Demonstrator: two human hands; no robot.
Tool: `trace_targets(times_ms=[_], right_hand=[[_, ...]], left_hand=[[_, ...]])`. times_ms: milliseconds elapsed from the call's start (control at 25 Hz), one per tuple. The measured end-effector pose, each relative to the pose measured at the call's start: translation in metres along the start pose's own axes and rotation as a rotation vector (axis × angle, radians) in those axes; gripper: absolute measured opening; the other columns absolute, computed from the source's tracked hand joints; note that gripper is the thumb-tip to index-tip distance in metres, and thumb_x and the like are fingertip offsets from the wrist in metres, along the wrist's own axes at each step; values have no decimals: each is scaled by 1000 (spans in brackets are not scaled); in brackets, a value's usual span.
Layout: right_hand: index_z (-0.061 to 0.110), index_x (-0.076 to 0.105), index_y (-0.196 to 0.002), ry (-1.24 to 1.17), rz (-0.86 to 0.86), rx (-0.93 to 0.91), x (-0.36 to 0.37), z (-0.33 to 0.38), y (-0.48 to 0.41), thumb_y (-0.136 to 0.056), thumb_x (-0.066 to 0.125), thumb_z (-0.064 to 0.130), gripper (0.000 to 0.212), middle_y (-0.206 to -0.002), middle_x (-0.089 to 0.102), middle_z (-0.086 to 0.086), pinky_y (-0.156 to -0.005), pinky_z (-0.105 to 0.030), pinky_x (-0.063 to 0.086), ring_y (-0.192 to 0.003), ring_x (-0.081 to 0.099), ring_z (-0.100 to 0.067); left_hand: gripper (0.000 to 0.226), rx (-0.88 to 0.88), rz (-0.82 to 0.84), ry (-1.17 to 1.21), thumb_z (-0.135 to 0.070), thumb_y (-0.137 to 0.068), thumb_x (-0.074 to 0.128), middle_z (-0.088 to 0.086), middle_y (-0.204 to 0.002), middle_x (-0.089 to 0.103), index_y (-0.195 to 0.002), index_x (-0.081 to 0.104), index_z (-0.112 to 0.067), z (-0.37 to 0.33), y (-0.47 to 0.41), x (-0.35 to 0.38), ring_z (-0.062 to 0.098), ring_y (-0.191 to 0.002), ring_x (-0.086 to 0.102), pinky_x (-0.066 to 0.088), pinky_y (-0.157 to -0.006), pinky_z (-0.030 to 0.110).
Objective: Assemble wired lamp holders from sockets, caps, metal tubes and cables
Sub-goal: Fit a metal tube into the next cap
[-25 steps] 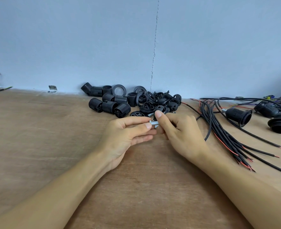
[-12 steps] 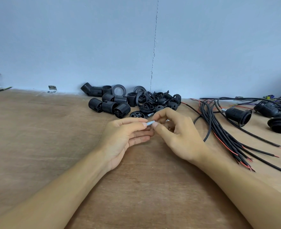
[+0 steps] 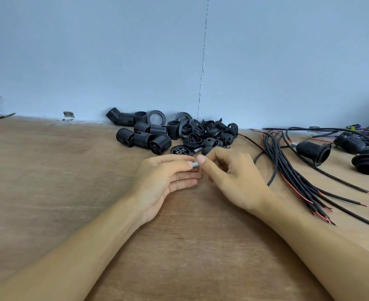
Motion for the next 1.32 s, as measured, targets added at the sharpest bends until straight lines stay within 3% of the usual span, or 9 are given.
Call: trace_targets(times_ms=[80,240,440,600,880,960,1080,1200,1320], right_hand=[[19,60,-68,33,-30,10,-3,1,0,-98,48,57,50,-61,60,-2,-58,-31,44,-56,52,-13],[29,65,-89,-87,-1,-25,-5,2,1,-93,68,35,8,-71,62,13,-54,-12,37,-51,47,-4],[18,62,-71,44,-14,6,-1,-2,-1,-100,42,59,54,-63,63,1,-59,-28,44,-58,55,-12],[33,64,-88,-22,18,-52,0,-3,1,-93,66,40,8,-74,65,18,-56,-10,38,-54,51,-3],[24,63,-68,87,18,27,1,-5,-1,-102,32,60,58,-62,66,11,-65,-33,50,-60,60,-8],[24,68,-77,-3,3,51,0,-5,0,-100,43,58,49,-68,69,11,-62,-24,47,-56,58,-4],[26,69,-90,-142,16,33,-1,-1,0,-90,73,33,8,-74,68,12,-54,-10,39,-50,49,-1],[27,70,-87,-78,9,23,-1,0,0,-92,71,30,7,-76,71,10,-56,-15,43,-55,55,-8],[25,69,-80,-49,18,18,-3,0,-1,-98,62,37,23,-70,71,9,-58,-14,43,-57,60,-5]], left_hand=[[11,-4,-7,-1,4,-89,69,23,-95,77,-95,77,1,0,0,1,34,-87,78,62,-68,29],[11,-3,-7,3,4,-88,70,23,-96,77,-91,80,-1,-1,0,0,33,-88,78,62,-68,29],[17,-1,1,-18,5,-89,69,23,-95,77,-83,82,-5,1,-1,1,33,-88,78,62,-68,29],[18,3,0,-7,2,-89,70,20,-96,78,-82,83,-9,0,-1,0,30,-87,78,62,-69,28],[15,0,-1,-15,3,-89,70,23,-96,77,-86,81,-5,1,-1,1,33,-88,78,62,-68,29],[16,3,1,-2,2,-90,69,23,-97,78,-84,82,-6,1,-1,1,33,-88,78,62,-68,29],[19,11,0,-8,0,-90,69,20,-96,78,-80,83,-9,1,-2,0,31,-87,78,62,-68,28],[7,8,10,2,-4,-86,75,22,-96,78,-86,82,-6,0,-1,1,32,-88,78,62,-69,29],[21,30,34,-11,-13,-75,80,21,-97,78,-94,80,-4,0,-1,0,32,-90,78,62,-70,29]])
Point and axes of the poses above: each hand's wrist, its own y-axis away from the middle knuckle, its own x-axis out of the palm, z = x × y, the point moved 3 cm from there along -y, towards the middle knuckle
